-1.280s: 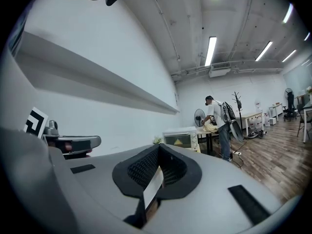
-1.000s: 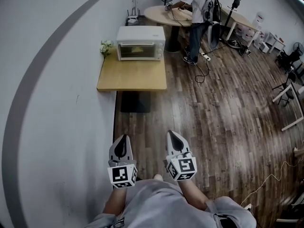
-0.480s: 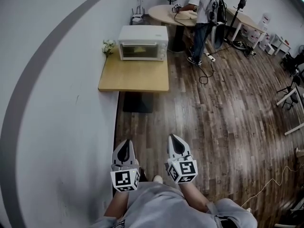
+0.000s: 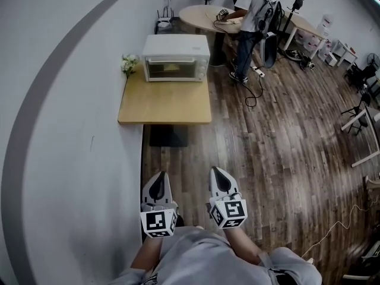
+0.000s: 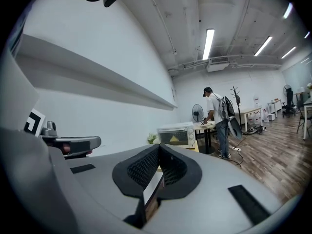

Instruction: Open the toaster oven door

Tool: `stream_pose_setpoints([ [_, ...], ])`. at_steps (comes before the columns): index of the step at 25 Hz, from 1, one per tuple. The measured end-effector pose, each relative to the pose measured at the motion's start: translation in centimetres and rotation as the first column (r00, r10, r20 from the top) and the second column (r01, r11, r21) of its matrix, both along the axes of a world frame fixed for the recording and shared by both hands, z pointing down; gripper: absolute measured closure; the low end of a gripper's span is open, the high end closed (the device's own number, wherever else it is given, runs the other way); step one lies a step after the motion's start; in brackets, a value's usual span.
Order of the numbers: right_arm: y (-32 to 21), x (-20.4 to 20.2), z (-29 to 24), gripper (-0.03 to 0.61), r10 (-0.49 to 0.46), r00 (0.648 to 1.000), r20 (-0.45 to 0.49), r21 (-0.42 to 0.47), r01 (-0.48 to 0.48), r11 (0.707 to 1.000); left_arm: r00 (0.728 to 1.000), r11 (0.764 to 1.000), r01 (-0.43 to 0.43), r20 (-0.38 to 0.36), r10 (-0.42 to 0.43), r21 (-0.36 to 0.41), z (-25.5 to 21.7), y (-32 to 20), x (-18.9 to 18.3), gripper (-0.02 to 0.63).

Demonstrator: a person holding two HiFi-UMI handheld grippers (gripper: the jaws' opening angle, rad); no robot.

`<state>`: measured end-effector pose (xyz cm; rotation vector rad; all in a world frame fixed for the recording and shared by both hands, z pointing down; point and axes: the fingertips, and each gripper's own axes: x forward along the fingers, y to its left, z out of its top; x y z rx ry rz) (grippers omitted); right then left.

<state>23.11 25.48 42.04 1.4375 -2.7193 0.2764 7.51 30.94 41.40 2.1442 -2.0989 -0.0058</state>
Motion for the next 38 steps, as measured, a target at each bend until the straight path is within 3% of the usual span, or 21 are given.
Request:
stream_pose_setpoints([
  [19,-10.0,-11.9,-1.4,0.58,0.058,0.998,0.0,0.036,-0.058,0.998,1.0,0.998,-0.01,-0.009,0.01,0.056,-1.7,-10.7,-13.1,0.611],
  [38,-18.0,-16.0,0.1,0.58,0.052,0.999,0.008,0.033,-0.053,0.998,1.0,0.999,-0.013,-0.002,0.013,0.05,-0.3,-18.5,-16.9,0.611],
])
